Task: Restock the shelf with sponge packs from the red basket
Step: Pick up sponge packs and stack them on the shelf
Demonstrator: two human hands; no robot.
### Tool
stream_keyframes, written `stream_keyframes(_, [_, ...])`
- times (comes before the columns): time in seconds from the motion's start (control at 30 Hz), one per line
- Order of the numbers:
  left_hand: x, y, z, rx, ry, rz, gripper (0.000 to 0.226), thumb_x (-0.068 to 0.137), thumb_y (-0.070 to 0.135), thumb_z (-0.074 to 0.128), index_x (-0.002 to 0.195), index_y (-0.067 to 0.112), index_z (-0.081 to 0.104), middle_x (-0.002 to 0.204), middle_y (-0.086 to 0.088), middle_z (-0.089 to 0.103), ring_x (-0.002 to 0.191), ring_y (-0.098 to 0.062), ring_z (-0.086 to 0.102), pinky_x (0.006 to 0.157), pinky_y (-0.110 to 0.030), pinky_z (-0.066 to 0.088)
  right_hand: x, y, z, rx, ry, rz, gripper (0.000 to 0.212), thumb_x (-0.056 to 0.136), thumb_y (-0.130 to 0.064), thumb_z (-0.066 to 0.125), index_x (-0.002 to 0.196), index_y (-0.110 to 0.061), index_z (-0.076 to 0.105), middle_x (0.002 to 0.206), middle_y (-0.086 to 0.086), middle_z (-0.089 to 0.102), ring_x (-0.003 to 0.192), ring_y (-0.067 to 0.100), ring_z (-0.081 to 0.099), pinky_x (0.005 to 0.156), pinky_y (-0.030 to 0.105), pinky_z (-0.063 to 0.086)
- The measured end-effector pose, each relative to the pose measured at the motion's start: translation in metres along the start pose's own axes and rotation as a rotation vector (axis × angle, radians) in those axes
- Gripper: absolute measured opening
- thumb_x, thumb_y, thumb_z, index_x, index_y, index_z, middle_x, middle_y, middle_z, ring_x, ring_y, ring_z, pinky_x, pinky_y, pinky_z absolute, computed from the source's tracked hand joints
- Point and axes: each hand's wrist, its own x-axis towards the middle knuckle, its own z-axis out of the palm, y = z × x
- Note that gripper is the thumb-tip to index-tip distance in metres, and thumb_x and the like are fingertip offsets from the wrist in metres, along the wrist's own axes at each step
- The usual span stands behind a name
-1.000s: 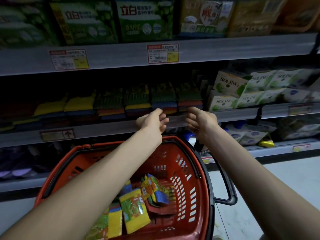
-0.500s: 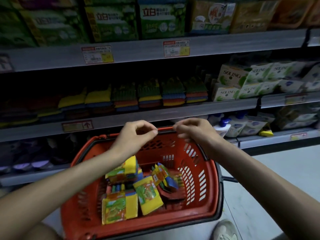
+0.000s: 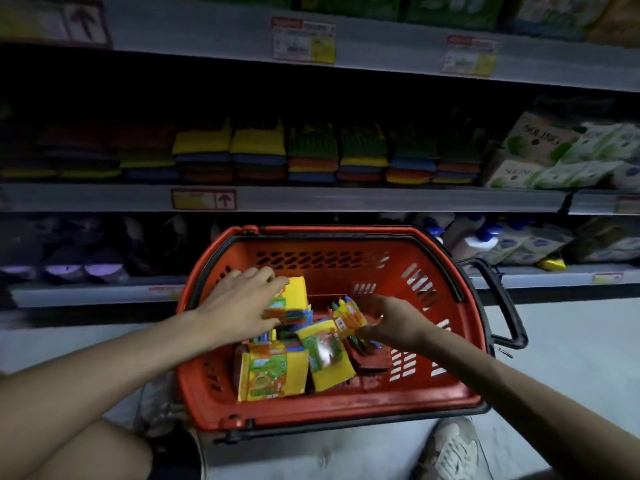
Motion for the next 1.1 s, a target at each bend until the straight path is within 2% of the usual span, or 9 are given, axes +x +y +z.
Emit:
stream_keyframes(0.13, [-0.001, -0.020, 0.016, 0.102, -0.063, 0.008, 0.082, 0.087, 0.053, 0.067, 0.154, 0.026, 0.027, 0.138, -0.005, 0.044, 0.125, -0.027, 0.050, 0.100, -0.044, 0.042, 0.020, -0.007, 0.022, -0.190, -0.056, 0.025, 0.068, 0.083, -0.061, 0.063, 0.132, -0.014, 0.060, 0.129, 0.014, 0.066, 0.117, 0.035, 0.062, 0.090, 0.035, 0.047])
stream_keyframes(0.27, [0.007, -0.023, 0.024, 0.199, -0.091, 0.011, 0.089, 0.088, 0.049, 0.069, 0.157, 0.020, 0.021, 0.146, -0.010, 0.040, 0.129, -0.030, 0.048, 0.102, -0.045, 0.042, 0.042, -0.016, 0.035, -0.419, -0.021, -0.104, 0.057, 0.090, -0.044, 0.067, 0.139, -0.018, 0.053, 0.135, 0.011, 0.052, 0.128, 0.035, 0.049, 0.104, 0.042, 0.046])
stream_keyframes(0.4, [0.021, -0.022, 0.033, 0.191, -0.115, -0.019, 0.097, 0.087, 0.048, 0.071, 0.159, 0.014, 0.016, 0.153, -0.013, 0.036, 0.135, -0.031, 0.044, 0.104, -0.046, 0.041, 0.056, -0.033, 0.052, -0.577, -0.154, -0.288, 0.059, 0.080, -0.039, 0.076, 0.135, -0.022, 0.060, 0.130, 0.002, 0.056, 0.123, 0.027, 0.047, 0.102, 0.036, 0.045])
stream_keyframes(0.5, [0.029, -0.023, 0.039, 0.169, -0.120, -0.051, 0.102, 0.087, 0.048, 0.072, 0.160, 0.010, 0.012, 0.154, -0.012, 0.036, 0.136, -0.030, 0.044, 0.106, -0.046, 0.042, 0.063, -0.041, 0.067, -0.667, -0.237, -0.309, 0.066, 0.077, -0.050, 0.077, 0.137, -0.027, 0.059, 0.131, 0.003, 0.058, 0.124, 0.029, 0.046, 0.101, 0.039, 0.046])
stream_keyframes(0.6, [0.036, -0.022, 0.043, 0.142, -0.123, -0.071, 0.101, 0.088, 0.048, 0.071, 0.161, 0.008, 0.013, 0.155, -0.012, 0.033, 0.134, -0.030, 0.046, 0.107, -0.045, 0.042, 0.070, -0.040, 0.078, -0.745, -0.269, -0.298, 0.088, 0.075, -0.062, 0.077, 0.149, -0.026, 0.045, 0.140, 0.003, 0.055, 0.127, 0.030, 0.043, 0.102, 0.043, 0.043])
stream_keyframes(0.7, [0.042, -0.018, 0.045, 0.143, -0.112, -0.088, 0.101, 0.087, 0.050, 0.073, 0.160, 0.009, 0.017, 0.153, -0.013, 0.031, 0.132, -0.031, 0.047, 0.105, -0.044, 0.042, 0.072, -0.040, 0.080, -0.760, -0.255, -0.294, 0.101, 0.070, -0.062, 0.082, 0.150, -0.021, 0.038, 0.142, 0.004, 0.053, 0.128, 0.029, 0.041, 0.106, 0.044, 0.035])
stream_keyframes(0.83, [0.044, -0.012, 0.049, 0.137, -0.125, -0.120, 0.096, 0.085, 0.051, 0.075, 0.156, 0.010, 0.026, 0.152, -0.014, 0.028, 0.131, -0.032, 0.046, 0.106, -0.044, 0.042, 0.067, -0.033, 0.082, -0.652, -0.257, -0.284, 0.101, 0.070, -0.058, 0.085, 0.147, -0.017, 0.036, 0.146, 0.008, 0.053, 0.137, 0.030, 0.041, 0.111, 0.043, 0.030])
stream_keyframes(1.03, [0.042, -0.006, 0.051, 0.134, -0.123, -0.142, 0.087, 0.083, 0.046, 0.079, 0.150, 0.015, 0.035, 0.153, -0.016, 0.028, 0.135, -0.034, 0.042, 0.109, -0.044, 0.040, 0.054, -0.030, 0.077, -0.470, -0.176, -0.289, 0.103, 0.064, -0.051, 0.092, 0.141, -0.017, 0.034, 0.134, 0.009, 0.049, 0.120, 0.030, 0.052, 0.097, 0.040, 0.043])
stream_keyframes(1.1, [0.042, -0.002, 0.051, 0.097, -0.114, -0.137, 0.087, 0.082, 0.043, 0.081, 0.149, 0.016, 0.032, 0.152, -0.015, 0.031, 0.135, -0.034, 0.043, 0.107, -0.044, 0.041, 0.048, -0.031, 0.074, -0.432, -0.163, -0.301, 0.112, 0.061, -0.048, 0.094, 0.146, -0.015, 0.030, 0.136, 0.009, 0.045, 0.124, 0.029, 0.048, 0.102, 0.041, 0.044])
